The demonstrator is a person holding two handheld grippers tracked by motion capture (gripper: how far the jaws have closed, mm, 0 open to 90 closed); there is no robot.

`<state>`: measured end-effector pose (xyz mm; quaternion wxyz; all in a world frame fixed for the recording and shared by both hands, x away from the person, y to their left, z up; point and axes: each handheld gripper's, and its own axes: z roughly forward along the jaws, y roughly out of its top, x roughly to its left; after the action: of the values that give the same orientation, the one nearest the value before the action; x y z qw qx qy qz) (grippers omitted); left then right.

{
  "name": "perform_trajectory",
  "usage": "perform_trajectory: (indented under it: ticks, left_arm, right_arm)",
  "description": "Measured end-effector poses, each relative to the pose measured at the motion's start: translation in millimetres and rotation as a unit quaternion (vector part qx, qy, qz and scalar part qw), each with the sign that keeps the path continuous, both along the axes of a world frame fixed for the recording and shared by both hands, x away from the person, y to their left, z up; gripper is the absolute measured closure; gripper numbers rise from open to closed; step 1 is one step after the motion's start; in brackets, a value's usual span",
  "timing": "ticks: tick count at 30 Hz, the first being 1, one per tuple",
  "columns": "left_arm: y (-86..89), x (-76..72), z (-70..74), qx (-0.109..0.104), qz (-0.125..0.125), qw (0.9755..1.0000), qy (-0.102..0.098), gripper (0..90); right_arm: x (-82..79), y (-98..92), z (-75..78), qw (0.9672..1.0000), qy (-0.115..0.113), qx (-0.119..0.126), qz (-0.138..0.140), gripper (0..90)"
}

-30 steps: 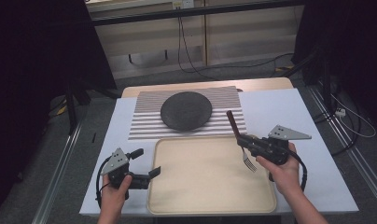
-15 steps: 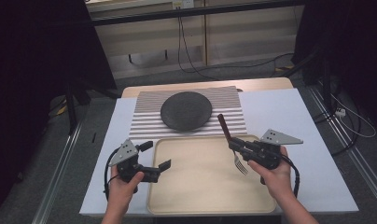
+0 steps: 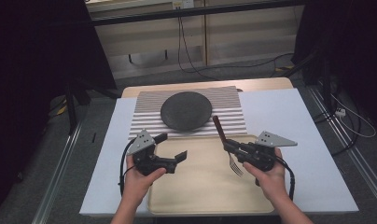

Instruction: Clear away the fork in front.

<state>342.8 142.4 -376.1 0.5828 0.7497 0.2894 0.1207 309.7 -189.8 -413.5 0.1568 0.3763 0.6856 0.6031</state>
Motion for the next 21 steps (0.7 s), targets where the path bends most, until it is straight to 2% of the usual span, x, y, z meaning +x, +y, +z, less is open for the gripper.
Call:
perform_trajectory:
  ticks: [6,14,21]
  left_arm:
    - [-20.0,4.1,4.9,0.0,-0.011,0.9999,0.009,5.6]
    - [-42.9,10.9,2.1,-0.001,-0.016,0.9993,0.034,13.1]
    - [-60.8,13.9,3.3,-0.021,-0.026,0.9984,0.045,23.7]
  right_arm:
    - [0.0,7.4,-0.5,1.0,-0.001,-0.006,0.007,78.5]
    - [-1.2,12.8,-0.1,0.9999,-0.008,-0.009,0.01,78.4]
    - [-2.1,17.5,-0.6,0.9998,-0.012,-0.013,0.012,78.4]
